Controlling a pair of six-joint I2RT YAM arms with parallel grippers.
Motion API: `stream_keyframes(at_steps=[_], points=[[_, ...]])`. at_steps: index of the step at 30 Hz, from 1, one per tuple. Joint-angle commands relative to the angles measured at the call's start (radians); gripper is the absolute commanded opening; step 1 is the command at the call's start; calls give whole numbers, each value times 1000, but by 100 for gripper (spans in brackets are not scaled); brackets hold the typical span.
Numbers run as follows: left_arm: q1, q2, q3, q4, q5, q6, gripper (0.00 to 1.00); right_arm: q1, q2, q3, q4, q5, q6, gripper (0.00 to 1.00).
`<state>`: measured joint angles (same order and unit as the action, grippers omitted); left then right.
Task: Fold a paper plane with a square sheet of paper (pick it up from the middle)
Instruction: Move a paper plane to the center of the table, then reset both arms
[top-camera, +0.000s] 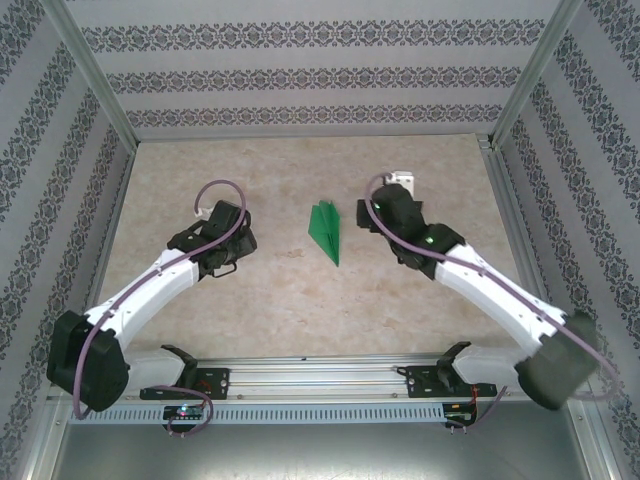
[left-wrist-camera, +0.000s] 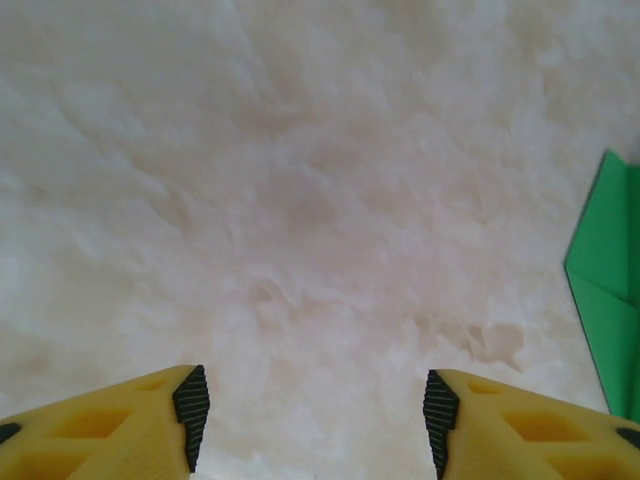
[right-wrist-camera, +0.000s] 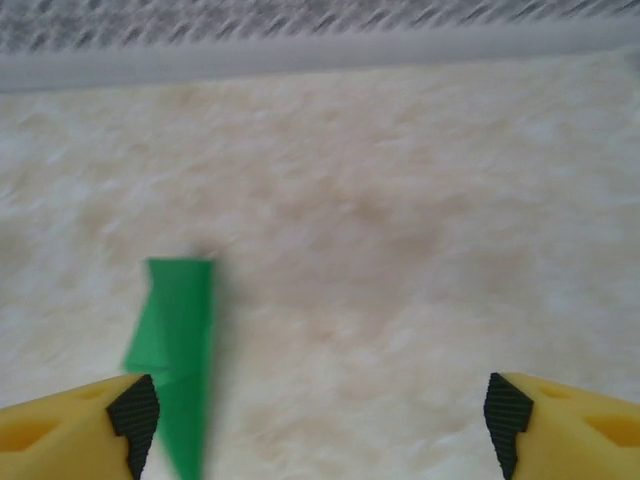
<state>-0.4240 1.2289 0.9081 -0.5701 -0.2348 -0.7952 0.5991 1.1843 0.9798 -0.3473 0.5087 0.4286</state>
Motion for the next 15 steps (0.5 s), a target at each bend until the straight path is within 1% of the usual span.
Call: stream_keyframes(at_steps=[1, 2, 3, 4, 6, 8, 10, 12, 13, 15], points=[[10, -60, -8, 15, -284, 120, 80, -88, -58, -138, 169, 171, -130, 95], [10, -75, -33, 48, -363, 148, 91, -126, -64, -180, 201, 168, -157, 96], [12, -87, -55, 93, -436, 179, 99, -164, -63, -214, 232, 157, -182, 97], [15, -92, -86, 149, -494, 224, 100, -199, -60, -244, 257, 154, -203, 97], [34, -85, -129, 243, -543, 305, 100, -257, -47, -300, 325, 116, -254, 97], [69, -54, -145, 288, -547, 363, 100, -318, -22, -341, 373, 66, -266, 97], [106, -15, -177, 379, -551, 427, 100, -373, 16, -362, 395, 4, -264, 98], [145, 21, -221, 467, -574, 454, 100, -417, 60, -385, 439, -55, -262, 97], [164, 35, -242, 511, -577, 472, 100, -434, 91, -393, 465, -88, -267, 97], [198, 50, -279, 592, -553, 504, 100, -442, 139, -410, 537, -101, -286, 97]])
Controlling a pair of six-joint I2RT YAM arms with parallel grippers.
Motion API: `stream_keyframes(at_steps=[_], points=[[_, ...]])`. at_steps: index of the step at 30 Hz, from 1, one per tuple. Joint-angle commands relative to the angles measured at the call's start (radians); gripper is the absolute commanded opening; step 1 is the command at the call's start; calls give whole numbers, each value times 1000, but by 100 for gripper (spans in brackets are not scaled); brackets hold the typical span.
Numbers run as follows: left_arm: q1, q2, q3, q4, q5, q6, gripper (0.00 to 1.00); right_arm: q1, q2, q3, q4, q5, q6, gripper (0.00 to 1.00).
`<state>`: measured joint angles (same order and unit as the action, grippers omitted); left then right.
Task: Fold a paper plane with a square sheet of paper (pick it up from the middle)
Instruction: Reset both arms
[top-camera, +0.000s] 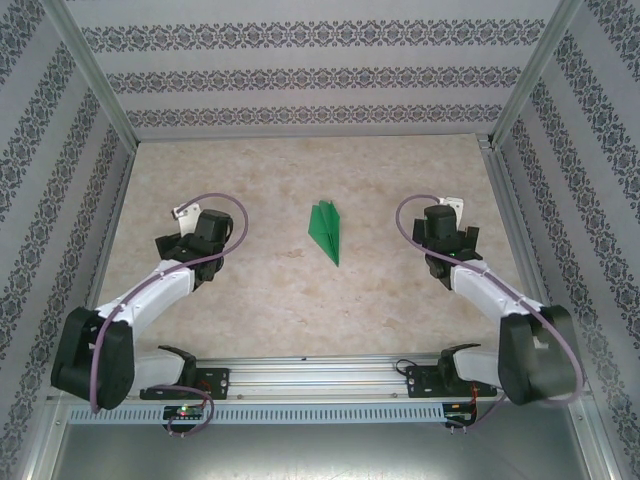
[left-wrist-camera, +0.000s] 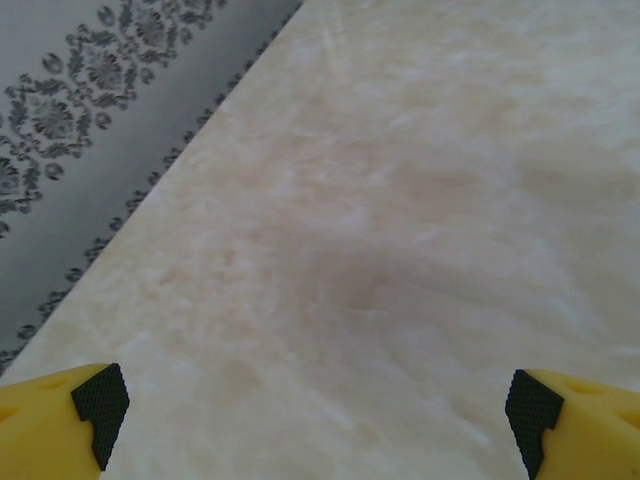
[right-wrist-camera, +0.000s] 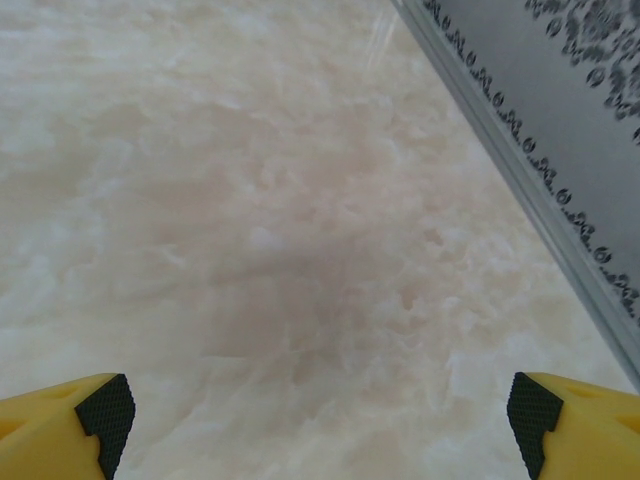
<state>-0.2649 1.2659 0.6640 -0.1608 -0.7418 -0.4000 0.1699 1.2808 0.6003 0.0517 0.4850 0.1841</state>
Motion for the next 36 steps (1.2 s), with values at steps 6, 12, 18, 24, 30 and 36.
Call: stream_keyframes(at_steps=[6, 12, 18, 24, 30, 36], points=[[116, 117, -114, 447, 94, 171, 100, -28, 100, -119, 518, -217, -162, 97], [127, 206, -153, 741, 206, 331, 100, -119, 174, -198, 765, -383, -170, 98], [164, 264, -192, 883, 373, 375, 100, -147, 213, -238, 849, -508, -184, 97], [195, 254, -286, 1022, 524, 384, 100, -135, 226, -222, 852, -364, -149, 98], [233, 284, -263, 986, 566, 350, 100, -106, 224, -238, 881, -217, -129, 98], [234, 291, -273, 1025, 567, 357, 100, -102, 224, -238, 884, -212, -134, 98]])
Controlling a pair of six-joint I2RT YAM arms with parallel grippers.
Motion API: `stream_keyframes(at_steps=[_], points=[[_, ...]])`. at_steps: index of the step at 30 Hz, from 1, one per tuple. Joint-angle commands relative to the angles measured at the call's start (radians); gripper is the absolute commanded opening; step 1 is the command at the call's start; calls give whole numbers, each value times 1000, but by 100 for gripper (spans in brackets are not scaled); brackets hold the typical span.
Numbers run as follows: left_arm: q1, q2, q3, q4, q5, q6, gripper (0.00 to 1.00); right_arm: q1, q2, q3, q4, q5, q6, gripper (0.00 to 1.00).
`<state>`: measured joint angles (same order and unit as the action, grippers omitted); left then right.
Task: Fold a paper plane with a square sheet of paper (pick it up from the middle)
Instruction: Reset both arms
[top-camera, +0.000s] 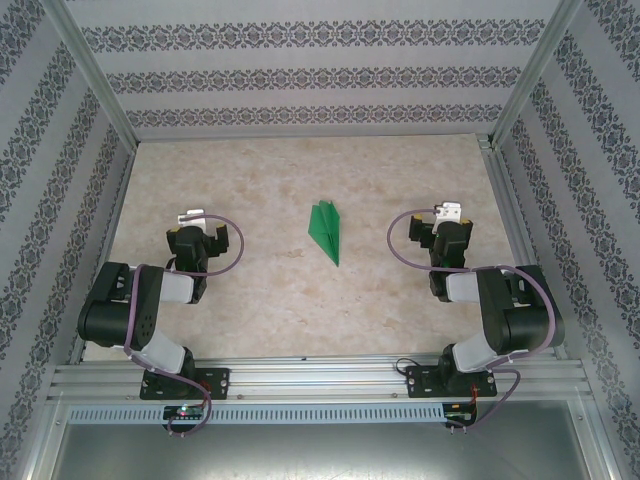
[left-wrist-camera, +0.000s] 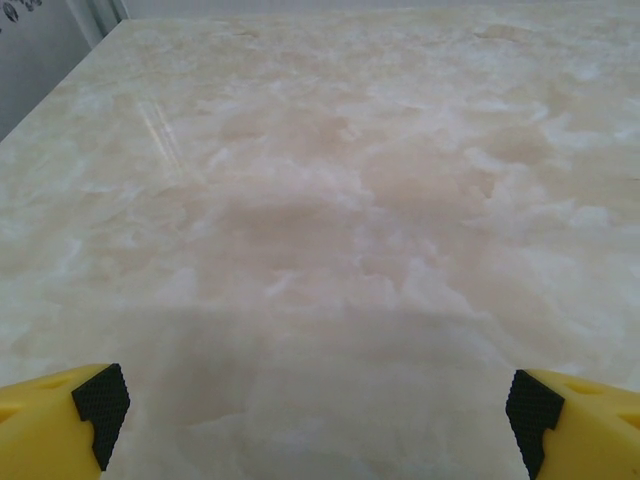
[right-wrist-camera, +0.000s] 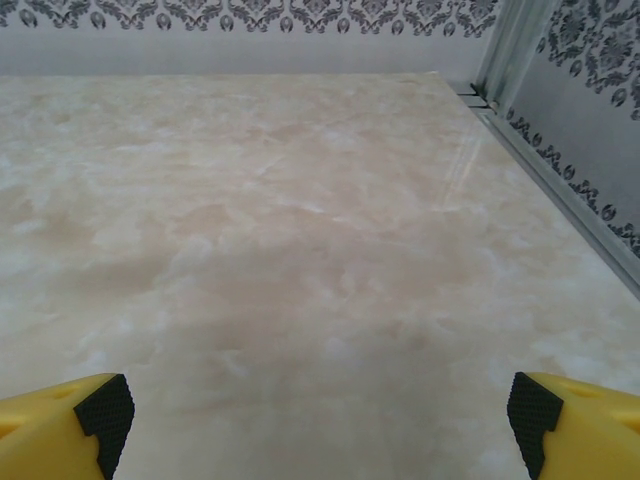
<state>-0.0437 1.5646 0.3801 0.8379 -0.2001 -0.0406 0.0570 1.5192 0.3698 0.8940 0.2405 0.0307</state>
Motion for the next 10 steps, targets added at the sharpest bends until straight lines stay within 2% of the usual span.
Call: stream_keyframes(at_steps=[1, 10], points=[[12, 1, 7, 52, 24, 1, 100, 10, -13, -8, 40, 32, 20, 98], [13, -4, 10, 39, 27, -1, 100, 1, -13, -5, 35, -16, 16, 98]])
